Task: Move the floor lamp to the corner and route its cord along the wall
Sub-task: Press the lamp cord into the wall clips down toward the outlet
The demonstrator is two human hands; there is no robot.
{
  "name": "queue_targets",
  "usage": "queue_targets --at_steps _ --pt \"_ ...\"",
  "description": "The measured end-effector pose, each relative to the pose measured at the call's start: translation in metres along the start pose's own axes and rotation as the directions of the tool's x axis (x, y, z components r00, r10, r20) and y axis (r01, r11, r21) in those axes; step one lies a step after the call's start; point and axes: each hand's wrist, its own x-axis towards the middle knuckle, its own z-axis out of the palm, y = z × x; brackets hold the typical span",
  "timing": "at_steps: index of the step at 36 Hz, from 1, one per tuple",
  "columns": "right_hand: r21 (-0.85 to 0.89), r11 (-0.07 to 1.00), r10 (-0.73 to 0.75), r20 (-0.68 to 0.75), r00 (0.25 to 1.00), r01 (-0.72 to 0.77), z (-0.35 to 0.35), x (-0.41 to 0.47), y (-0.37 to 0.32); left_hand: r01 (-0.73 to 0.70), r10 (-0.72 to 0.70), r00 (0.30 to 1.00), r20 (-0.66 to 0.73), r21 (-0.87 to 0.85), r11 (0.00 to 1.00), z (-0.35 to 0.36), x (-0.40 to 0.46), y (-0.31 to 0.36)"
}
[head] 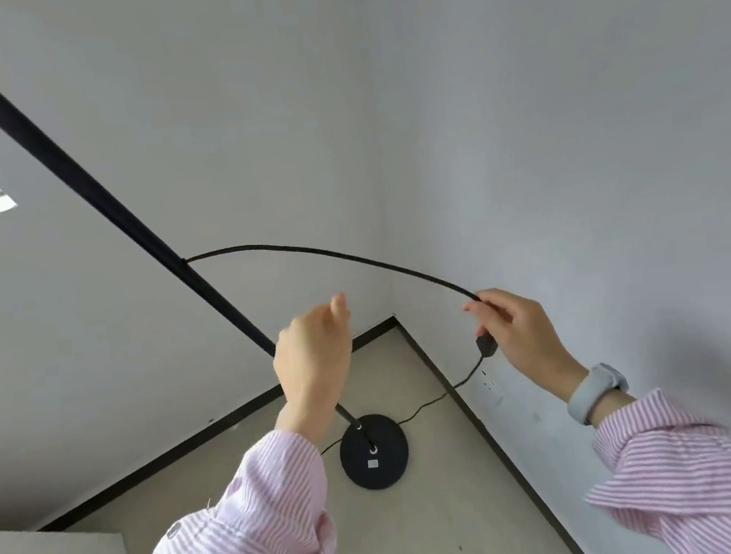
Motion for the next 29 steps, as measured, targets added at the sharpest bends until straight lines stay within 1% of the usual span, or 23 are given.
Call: queue_targets --at_steps 1,2,3,4,5,6,7,8,9,10,11,12,14,15,16,19,21,23,25,26,27,28,29 --pt "0.0 0.999 -0.037 -0.003 0.999 0.037 -0.004 0.002 -0.009 -0.166 0.174 0.982 -0.08 0.097 0.981 0.002 -0.007 0.003" --pt "-0.024 0.997 -0.075 0.015 0.997 0.075 -0.007 0.003 -0.018 -0.363 0.382 0.912 -0.15 0.136 0.922 0.003 -0.012 0.01" --pt "-0.068 0.991 -0.111 0.048 0.993 0.114 -0.01 0.003 -0.026 -0.545 0.57 0.797 -0.2 0.169 0.821 0.005 -0.017 0.018" --pt "-0.114 0.983 -0.138 0.087 0.987 0.147 -0.013 0.002 -0.034 -0.676 0.709 0.681 -0.185 0.214 0.705 0.006 -0.018 0.027" --pt "-0.143 0.976 -0.148 0.12 0.982 0.164 -0.015 0.0 -0.041 -0.746 0.788 0.607 -0.098 0.27 0.609 0.007 -0.016 0.036" --pt "-0.151 0.975 -0.142 0.139 0.98 0.162 -0.019 -0.002 -0.047 -0.775 0.811 0.584 0.031 0.319 0.545 0.006 -0.012 0.043" --pt "-0.139 0.978 -0.137 0.145 0.98 0.158 -0.022 -0.004 -0.052 -0.784 0.79 0.592 0.161 0.344 0.517 0.005 -0.008 0.05" --pt "-0.133 0.98 -0.132 0.137 0.982 0.151 -0.026 -0.006 -0.055 -0.79 0.749 0.603 0.275 0.338 0.512 0.005 -0.004 0.053" --pt "-0.135 0.981 -0.122 0.127 0.984 0.139 -0.031 -0.007 -0.057 -0.792 0.711 0.609 0.352 0.32 0.52 0.005 -0.001 0.054" --pt "-0.143 0.983 -0.097 0.123 0.988 0.115 -0.036 -0.01 -0.057 -0.8 0.706 0.6 0.376 0.302 0.519 0.005 0.002 0.053" --pt "-0.144 0.986 -0.064 0.133 0.989 0.083 -0.041 -0.012 -0.056 -0.811 0.731 0.584 0.353 0.285 0.511 0.005 0.004 0.053" --pt "-0.136 0.99 -0.014 0.16 0.987 0.036 -0.044 -0.016 -0.056 -0.821 0.767 0.566 0.3 0.284 0.495 0.006 0.005 0.053" --pt "-0.11 0.992 0.079 0.217 0.973 -0.056 -0.048 -0.024 -0.052 -0.827 0.802 0.548 0.237 0.296 0.478 0.008 0.006 0.058" --pt "-0.096 0.992 0.106 0.238 0.965 -0.086 -0.047 -0.028 -0.048 -0.826 0.811 0.545 0.212 0.3 0.477 0.01 0.006 0.061" --pt "-0.068 0.991 0.126 0.247 0.961 -0.112 -0.046 -0.032 -0.046 -0.818 0.81 0.557 0.183 0.291 0.496 0.012 0.005 0.064" --pt "0.007 0.982 0.179 0.235 0.955 -0.186 -0.047 -0.045 -0.037 -0.741 0.752 0.658 0.04 0.212 0.637 0.014 0.012 0.068" --pt "-0.025 0.972 0.234 0.201 0.951 -0.234 -0.053 -0.056 -0.03 -0.667 0.685 0.726 -0.052 0.186 0.721 0.01 0.022 0.064" --pt "-0.049 0.964 0.266 0.108 0.958 -0.262 -0.061 -0.066 -0.022 -0.586 0.606 0.792 -0.077 0.185 0.789 0.005 0.033 0.059" --pt "-0.082 0.959 0.267 -0.047 0.963 -0.27 -0.069 -0.074 -0.013 -0.529 0.548 0.835 -0.05 0.202 0.824 0.003 0.04 0.057" --pt "-0.11 0.959 0.25 -0.11 0.962 -0.262 -0.07 -0.078 -0.011 -0.534 0.549 0.836 -0.003 0.228 0.814 0.005 0.041 0.056" --pt "-0.123 0.959 0.235 -0.155 0.959 -0.255 -0.071 -0.081 -0.009 -0.584 0.587 0.806 0.072 0.26 0.769 0.009 0.038 0.056" --pt "-0.128 0.96 0.221 -0.187 0.957 -0.247 -0.07 -0.083 -0.01 -0.669 0.655 0.739 0.158 0.288 0.686 0.014 0.031 0.056" --pt "-0.132 0.962 0.209 -0.204 0.957 -0.238 -0.069 -0.086 -0.012 -0.766 0.732 0.638 0.239 0.293 0.572 0.021 0.021 0.057"
